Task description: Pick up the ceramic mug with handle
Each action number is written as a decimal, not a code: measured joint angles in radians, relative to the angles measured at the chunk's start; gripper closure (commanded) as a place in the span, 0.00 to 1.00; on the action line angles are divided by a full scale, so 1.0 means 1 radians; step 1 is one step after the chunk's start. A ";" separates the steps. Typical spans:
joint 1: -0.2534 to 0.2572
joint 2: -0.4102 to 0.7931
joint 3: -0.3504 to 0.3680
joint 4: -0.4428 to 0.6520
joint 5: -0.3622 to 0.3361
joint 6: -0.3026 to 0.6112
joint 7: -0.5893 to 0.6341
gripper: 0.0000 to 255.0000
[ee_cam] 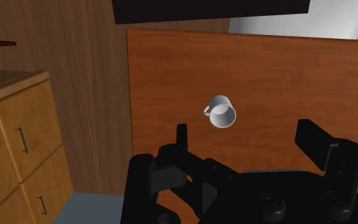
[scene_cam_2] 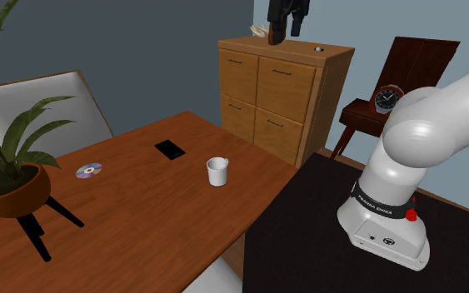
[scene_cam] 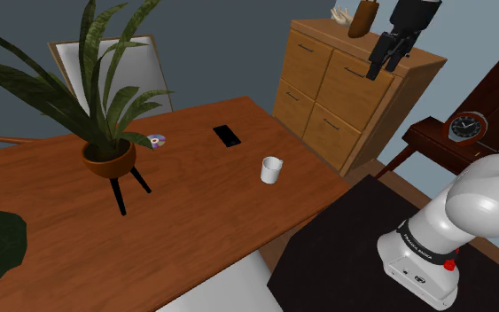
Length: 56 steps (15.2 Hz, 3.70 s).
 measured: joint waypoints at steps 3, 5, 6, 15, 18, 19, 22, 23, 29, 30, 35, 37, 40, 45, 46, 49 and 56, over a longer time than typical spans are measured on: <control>0.002 0.012 0.007 -0.031 0.003 0.040 0.009 0.00; 0.005 0.038 0.018 -0.068 0.008 0.100 0.024 0.00; 0.007 0.053 0.026 -0.083 0.012 0.129 0.032 0.00; 0.012 0.257 0.072 -0.203 0.017 0.440 0.093 0.00; 0.009 0.336 0.082 -0.223 0.011 0.535 0.110 0.00; 0.008 0.369 0.087 -0.229 0.008 0.573 0.118 0.00; 0.005 0.460 0.100 -0.235 -0.005 0.665 0.141 0.00; 0.003 0.487 0.103 -0.246 -0.010 0.701 0.149 0.00; 0.001 0.731 0.128 -0.179 -0.071 0.866 0.231 0.00; -0.001 0.777 0.126 -0.165 -0.087 0.895 0.241 0.00; 0.020 0.972 0.118 -0.077 -0.159 0.990 0.320 0.00; 0.032 1.053 0.106 -0.038 -0.187 1.027 0.346 0.00; 0.052 1.177 0.084 0.036 -0.221 1.071 0.377 0.00; 0.081 1.309 0.060 0.118 -0.248 1.117 0.409 0.00; 0.081 1.321 0.057 0.122 -0.251 1.124 0.409 0.00; 0.090 1.366 0.046 0.141 -0.260 1.151 0.419 0.00; 0.096 1.384 0.042 0.148 -0.265 1.164 0.424 1.00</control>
